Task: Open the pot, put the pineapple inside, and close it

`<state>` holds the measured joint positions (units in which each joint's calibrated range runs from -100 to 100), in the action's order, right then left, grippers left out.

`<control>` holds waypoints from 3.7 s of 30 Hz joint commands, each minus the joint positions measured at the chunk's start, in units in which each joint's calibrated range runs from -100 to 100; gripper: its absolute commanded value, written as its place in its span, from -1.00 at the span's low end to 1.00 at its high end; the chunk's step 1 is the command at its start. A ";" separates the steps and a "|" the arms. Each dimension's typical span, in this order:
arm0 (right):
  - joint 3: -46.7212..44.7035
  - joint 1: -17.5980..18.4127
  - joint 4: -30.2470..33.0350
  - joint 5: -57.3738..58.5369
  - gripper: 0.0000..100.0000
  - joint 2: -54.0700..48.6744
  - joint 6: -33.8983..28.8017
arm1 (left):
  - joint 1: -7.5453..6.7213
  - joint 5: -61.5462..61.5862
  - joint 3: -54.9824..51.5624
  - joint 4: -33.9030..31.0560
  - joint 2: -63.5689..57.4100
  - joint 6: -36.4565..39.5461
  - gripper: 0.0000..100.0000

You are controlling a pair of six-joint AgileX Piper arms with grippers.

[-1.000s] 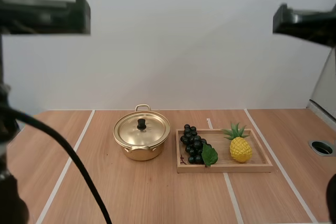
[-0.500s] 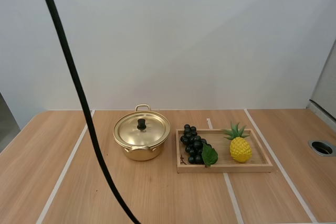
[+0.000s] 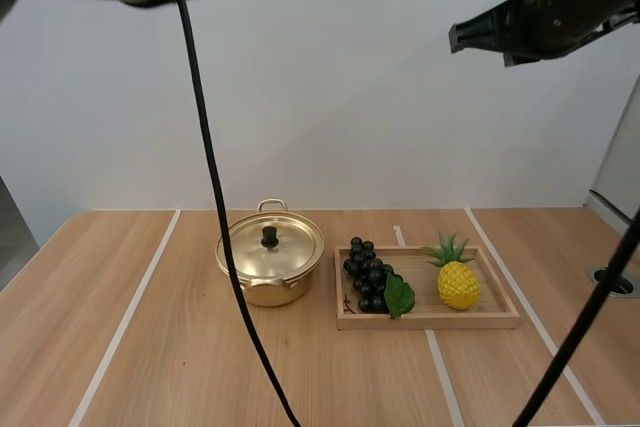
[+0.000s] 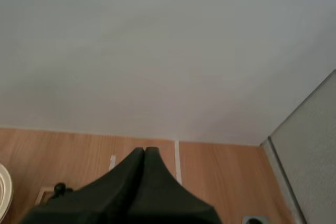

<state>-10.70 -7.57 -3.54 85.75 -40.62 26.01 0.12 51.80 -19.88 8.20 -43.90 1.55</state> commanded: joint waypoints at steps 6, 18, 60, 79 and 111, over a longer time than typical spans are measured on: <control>0.52 -0.22 0.79 8.60 -1.00 6.53 -0.29 | -0.12 16.97 0.18 0.72 12.66 -0.34 -1.00; -8.33 -0.22 0.22 -0.52 -1.00 13.94 -0.29 | -0.12 35.63 0.18 1.03 32.63 -8.04 -1.00; -20.46 -0.22 -0.56 -20.12 -0.68 16.11 1.94 | -4.71 34.24 0.18 0.98 44.54 -21.65 0.94; -20.46 -0.22 -0.92 -18.16 -0.27 16.11 1.94 | -4.71 33.50 0.18 3.31 51.25 -21.34 0.94; -20.46 -0.22 -3.93 -16.07 1.00 18.82 4.62 | -4.71 30.97 1.32 3.93 51.82 -20.27 -1.00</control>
<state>-30.97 -7.57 -7.00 68.54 -22.70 29.76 -4.40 85.10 -19.20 11.08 8.74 -19.33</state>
